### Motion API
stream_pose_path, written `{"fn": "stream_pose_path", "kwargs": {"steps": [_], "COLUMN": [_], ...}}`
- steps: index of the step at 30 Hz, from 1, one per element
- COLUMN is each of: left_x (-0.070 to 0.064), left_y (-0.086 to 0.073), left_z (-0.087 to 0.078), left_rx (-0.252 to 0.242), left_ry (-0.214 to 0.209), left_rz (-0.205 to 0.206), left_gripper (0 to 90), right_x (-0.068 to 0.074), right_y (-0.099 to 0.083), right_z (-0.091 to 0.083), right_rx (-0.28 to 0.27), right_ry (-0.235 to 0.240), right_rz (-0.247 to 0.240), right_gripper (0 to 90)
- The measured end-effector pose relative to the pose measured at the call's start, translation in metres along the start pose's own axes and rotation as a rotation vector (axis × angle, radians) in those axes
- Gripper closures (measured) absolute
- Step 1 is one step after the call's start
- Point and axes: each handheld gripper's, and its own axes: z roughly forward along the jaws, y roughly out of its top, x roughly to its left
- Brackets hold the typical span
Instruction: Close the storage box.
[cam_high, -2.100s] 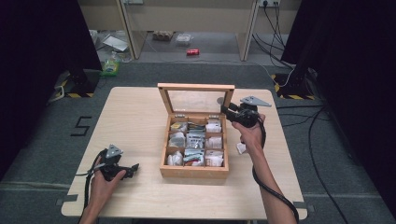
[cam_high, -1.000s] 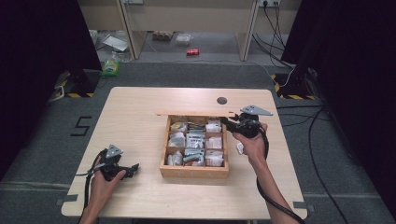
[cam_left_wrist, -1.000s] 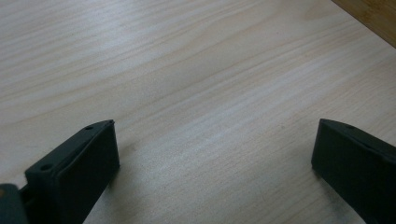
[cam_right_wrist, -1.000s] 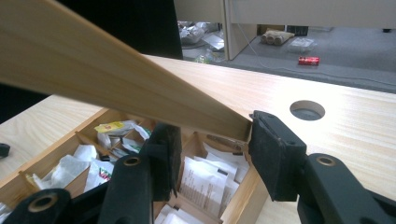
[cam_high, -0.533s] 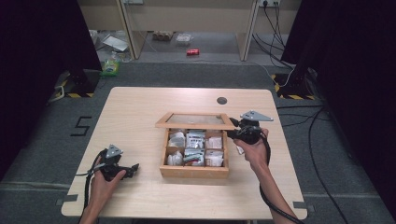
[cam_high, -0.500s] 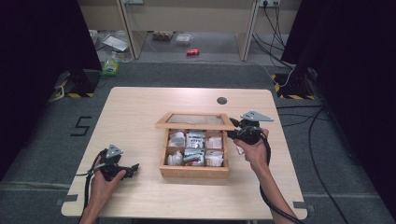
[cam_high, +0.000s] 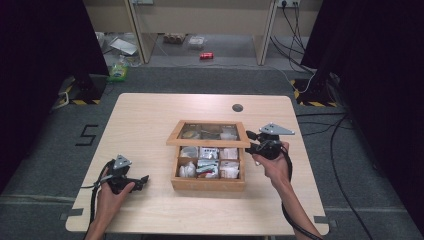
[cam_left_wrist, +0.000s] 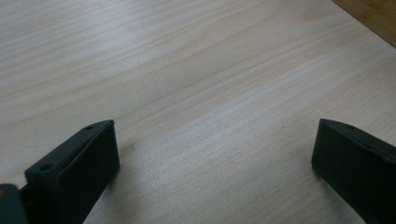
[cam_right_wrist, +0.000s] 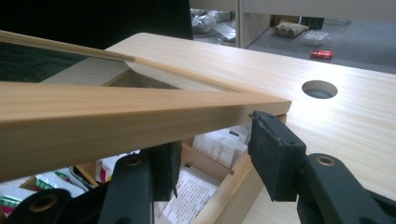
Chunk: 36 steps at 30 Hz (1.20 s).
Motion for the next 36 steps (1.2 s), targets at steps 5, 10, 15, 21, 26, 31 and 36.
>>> {"fn": "stream_pose_path", "kwargs": {"steps": [5,10,15,21,26,31,36], "left_x": [0.0,0.0,0.0,0.0,0.0,0.0,0.0], "left_y": [0.0,0.0,0.0,0.0,0.0,0.0,0.0], "left_z": [0.0,0.0,0.0,0.0,0.0,0.0,0.0], "left_rx": [-0.001,-0.001,-0.001,-0.001,-0.001,-0.001,-0.001], "left_ry": [0.0,0.0,0.0,0.0,0.0,0.0,0.0], "left_rz": [0.0,0.0,0.0,0.0,0.0,0.0,0.0], "left_gripper": [0.1,0.1,0.1,0.1,0.1,0.1,0.1], "right_x": [0.002,0.002,0.003,0.004,0.005,0.006,0.006], "right_y": [-0.004,-0.007,-0.011,-0.014,-0.017,-0.022,-0.024], "right_z": [-0.001,-0.002,-0.004,-0.006,-0.006,-0.006,-0.005], "right_rx": [0.0,0.0,0.0,0.009,0.021,0.03,0.034], "right_ry": [0.005,0.01,0.017,0.021,0.018,0.016,0.014], "right_rz": [0.0,-0.005,-0.003,0.002,0.011,0.007,-0.009], "right_gripper": [54.5,54.6,54.6,54.5,54.5,54.5,54.5]}}
